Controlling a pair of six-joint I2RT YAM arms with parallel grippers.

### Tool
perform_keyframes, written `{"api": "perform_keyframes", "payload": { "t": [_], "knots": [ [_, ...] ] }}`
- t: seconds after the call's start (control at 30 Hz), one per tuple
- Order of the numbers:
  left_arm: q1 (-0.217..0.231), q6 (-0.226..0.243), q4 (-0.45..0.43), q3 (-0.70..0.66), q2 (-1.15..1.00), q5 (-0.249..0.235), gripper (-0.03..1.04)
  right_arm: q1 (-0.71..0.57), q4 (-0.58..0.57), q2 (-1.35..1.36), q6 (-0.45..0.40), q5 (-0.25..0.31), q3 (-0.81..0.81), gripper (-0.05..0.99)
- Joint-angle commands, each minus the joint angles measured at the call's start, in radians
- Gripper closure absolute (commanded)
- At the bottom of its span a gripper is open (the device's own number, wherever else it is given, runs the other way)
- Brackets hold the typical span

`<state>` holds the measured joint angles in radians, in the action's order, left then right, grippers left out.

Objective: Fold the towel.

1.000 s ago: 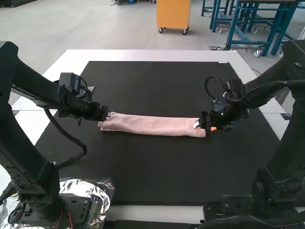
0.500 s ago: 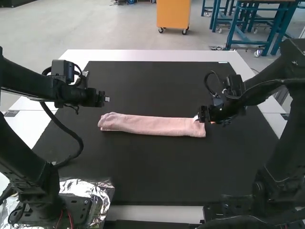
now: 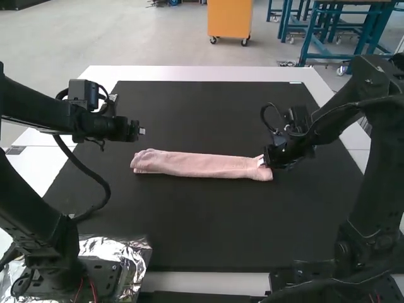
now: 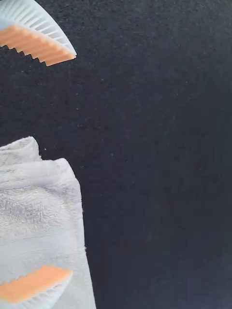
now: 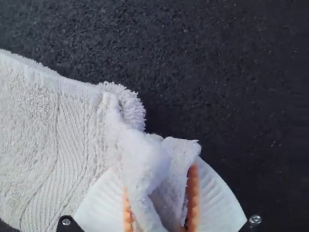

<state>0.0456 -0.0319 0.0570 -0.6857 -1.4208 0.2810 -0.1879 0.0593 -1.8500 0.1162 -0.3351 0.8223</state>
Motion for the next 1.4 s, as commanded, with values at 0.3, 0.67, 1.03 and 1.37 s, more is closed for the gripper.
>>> {"api": "perform_keyframes", "payload": {
  "t": [0.3,0.67,1.03,1.37],
  "knots": [
    [0.0,-0.008,0.029,-0.025,0.014,0.001,0.04,0.159,-0.116,0.187,0.02,-0.081,-0.003,0.96],
    [0.004,-0.005,0.066,-0.032,0.008,-0.037,0.04,0.015,-0.104,0.288,-0.125,-0.116,0.02,0.96],
    [0.065,0.0,0.095,-0.017,0.008,-0.049,0.04,-0.263,-0.03,0.092,-0.21,-0.081,0.155,0.96],
    [0.122,0.003,0.115,0.002,0.008,-0.043,0.04,-0.4,-0.029,-0.11,-0.236,-0.081,0.379,0.96]
  ]
}}
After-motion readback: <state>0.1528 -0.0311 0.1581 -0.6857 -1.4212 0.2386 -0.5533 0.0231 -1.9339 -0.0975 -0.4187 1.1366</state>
